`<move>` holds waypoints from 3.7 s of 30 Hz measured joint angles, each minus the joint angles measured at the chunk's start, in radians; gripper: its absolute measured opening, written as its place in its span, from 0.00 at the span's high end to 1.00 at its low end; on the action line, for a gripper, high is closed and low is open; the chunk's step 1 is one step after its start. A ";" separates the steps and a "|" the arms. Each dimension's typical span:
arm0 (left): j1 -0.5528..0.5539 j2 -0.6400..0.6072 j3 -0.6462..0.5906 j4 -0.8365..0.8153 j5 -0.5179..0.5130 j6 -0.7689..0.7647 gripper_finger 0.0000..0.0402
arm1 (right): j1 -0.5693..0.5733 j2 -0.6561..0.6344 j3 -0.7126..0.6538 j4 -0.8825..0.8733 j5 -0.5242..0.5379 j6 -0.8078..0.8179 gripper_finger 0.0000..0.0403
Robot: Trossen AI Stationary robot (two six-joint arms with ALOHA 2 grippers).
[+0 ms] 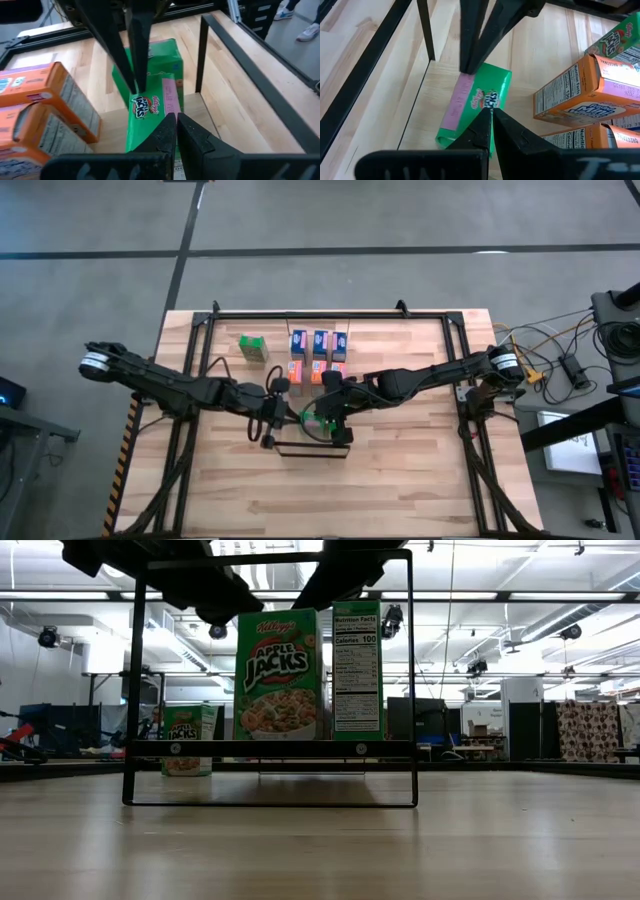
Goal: Stack cereal on shelf
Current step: Put the bottom green cereal box on the shelf aligned with the other green cereal box
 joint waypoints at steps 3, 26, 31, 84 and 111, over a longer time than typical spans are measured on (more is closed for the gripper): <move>0.000 -0.007 0.000 -0.012 -0.008 0.011 1.00 | 0.000 0.000 0.000 -0.001 0.000 0.008 0.98; 0.001 -0.028 0.009 -0.027 -0.114 0.063 1.00 | 0.015 -0.001 0.000 -0.019 -0.020 0.036 0.98; 0.001 -0.041 0.014 -0.031 -0.123 0.066 1.00 | 0.018 -0.001 0.000 -0.007 -0.027 0.037 0.98; -0.009 -0.053 0.004 -0.079 -0.050 0.046 1.00 | 0.018 -0.001 0.021 -0.066 0.047 0.025 0.98; -0.007 -0.052 -0.067 0.062 -0.103 0.044 1.00 | 0.018 0.000 0.019 -0.066 0.045 0.042 0.98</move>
